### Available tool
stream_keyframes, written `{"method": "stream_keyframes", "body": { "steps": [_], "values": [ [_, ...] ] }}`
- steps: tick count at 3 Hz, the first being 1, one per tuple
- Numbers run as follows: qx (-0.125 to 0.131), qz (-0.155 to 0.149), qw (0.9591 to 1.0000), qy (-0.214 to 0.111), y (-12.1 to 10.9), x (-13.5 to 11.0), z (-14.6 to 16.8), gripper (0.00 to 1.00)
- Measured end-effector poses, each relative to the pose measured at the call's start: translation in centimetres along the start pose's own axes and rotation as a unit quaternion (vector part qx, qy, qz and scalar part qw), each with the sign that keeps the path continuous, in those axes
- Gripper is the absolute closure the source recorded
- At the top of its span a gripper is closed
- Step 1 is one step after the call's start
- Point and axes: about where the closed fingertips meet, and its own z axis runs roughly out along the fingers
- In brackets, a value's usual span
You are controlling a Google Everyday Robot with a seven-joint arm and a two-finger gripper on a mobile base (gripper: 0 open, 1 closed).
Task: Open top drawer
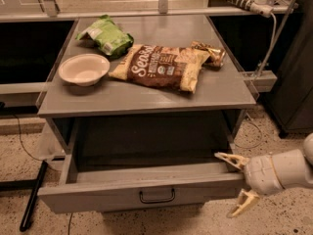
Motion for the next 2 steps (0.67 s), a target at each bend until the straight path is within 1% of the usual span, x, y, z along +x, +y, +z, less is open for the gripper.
{"method": "stream_keyframes", "body": {
  "steps": [1,2],
  "values": [
    [-0.003,-0.001,1.0,-0.005,2.1,0.71,-0.38,0.36],
    [-0.003,-0.001,1.0,-0.005,2.23,0.29,-0.68,0.58]
  ]
}}
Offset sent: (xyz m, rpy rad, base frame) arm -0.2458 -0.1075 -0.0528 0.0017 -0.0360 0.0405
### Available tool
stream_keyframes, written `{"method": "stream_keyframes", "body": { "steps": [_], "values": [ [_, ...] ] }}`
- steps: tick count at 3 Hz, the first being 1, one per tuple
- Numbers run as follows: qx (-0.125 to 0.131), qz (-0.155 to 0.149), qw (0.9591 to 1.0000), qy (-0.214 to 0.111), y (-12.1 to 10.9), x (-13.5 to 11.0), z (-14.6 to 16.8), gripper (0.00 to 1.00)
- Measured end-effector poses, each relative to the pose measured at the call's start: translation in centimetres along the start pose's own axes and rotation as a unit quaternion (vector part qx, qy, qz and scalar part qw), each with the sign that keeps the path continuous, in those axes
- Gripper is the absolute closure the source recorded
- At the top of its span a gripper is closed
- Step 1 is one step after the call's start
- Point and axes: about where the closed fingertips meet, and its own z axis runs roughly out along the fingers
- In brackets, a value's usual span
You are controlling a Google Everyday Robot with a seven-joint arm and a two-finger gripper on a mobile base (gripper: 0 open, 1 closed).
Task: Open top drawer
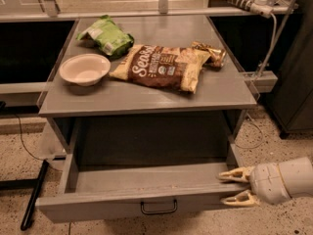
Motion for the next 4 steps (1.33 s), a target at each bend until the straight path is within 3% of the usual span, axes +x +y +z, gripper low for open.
{"method": "stream_keyframes", "body": {
  "steps": [1,2,3,4],
  "values": [
    [0.0,0.0,1.0,0.0,-0.1,-0.2,-0.2,0.82],
    [0.0,-0.002,1.0,0.001,0.5,-0.2,-0.4,1.0],
    [0.0,-0.002,1.0,0.001,0.6,-0.2,-0.4,1.0],
    [0.001,-0.003,1.0,0.002,1.7,-0.2,-0.6,0.82]
  ]
}}
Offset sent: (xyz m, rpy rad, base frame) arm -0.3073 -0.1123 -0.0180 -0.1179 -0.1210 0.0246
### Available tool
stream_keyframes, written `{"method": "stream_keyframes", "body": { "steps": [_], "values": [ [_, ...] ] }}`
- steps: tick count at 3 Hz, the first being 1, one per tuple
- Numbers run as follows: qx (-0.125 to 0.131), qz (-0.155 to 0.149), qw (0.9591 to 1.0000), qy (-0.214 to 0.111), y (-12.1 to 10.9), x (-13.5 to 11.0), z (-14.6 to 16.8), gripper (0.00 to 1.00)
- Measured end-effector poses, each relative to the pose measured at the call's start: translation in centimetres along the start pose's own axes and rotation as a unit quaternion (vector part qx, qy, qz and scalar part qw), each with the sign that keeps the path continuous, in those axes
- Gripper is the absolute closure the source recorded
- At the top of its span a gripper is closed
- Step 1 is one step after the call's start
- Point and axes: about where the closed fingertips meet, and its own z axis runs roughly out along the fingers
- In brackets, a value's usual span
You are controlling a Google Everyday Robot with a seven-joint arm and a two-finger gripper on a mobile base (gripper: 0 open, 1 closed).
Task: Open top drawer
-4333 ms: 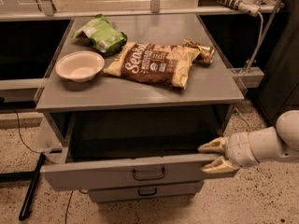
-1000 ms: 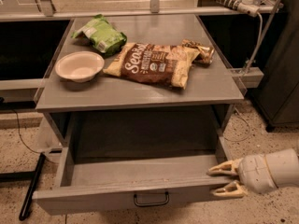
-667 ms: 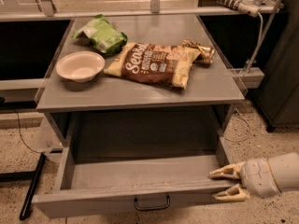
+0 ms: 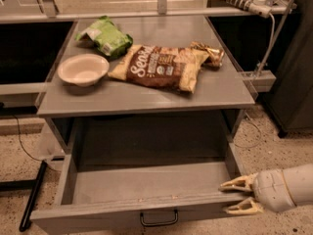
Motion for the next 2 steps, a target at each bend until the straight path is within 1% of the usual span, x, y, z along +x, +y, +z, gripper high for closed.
{"method": "stream_keyframes", "body": {
  "steps": [2],
  "values": [
    [0.0,0.0,1.0,0.0,0.17,-0.11,0.06,0.35]
  ]
}}
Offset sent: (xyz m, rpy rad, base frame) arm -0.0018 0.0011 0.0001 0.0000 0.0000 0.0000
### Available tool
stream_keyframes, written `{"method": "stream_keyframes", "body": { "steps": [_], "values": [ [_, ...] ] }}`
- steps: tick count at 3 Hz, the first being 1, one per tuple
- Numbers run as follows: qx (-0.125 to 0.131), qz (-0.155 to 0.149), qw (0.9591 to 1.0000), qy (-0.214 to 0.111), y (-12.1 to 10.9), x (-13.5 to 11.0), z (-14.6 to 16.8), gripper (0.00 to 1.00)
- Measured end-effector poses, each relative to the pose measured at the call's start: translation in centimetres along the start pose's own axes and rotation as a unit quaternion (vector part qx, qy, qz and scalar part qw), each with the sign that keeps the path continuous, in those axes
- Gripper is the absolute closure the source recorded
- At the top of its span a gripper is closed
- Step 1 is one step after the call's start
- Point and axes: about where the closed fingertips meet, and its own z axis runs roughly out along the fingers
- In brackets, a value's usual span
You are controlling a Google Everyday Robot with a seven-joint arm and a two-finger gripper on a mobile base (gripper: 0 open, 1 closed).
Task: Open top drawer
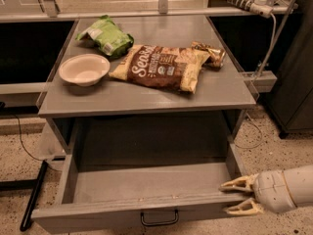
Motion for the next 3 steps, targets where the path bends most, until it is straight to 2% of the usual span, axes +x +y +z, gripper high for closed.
{"method": "stream_keyframes", "body": {
  "steps": [1,2,3],
  "values": [
    [0.0,0.0,1.0,0.0,0.0,0.0,0.0,0.13],
    [0.0,0.0,1.0,0.0,0.0,0.0,0.01,0.0],
    [0.0,0.0,1.0,0.0,0.0,0.0,0.01,0.0]
  ]
}}
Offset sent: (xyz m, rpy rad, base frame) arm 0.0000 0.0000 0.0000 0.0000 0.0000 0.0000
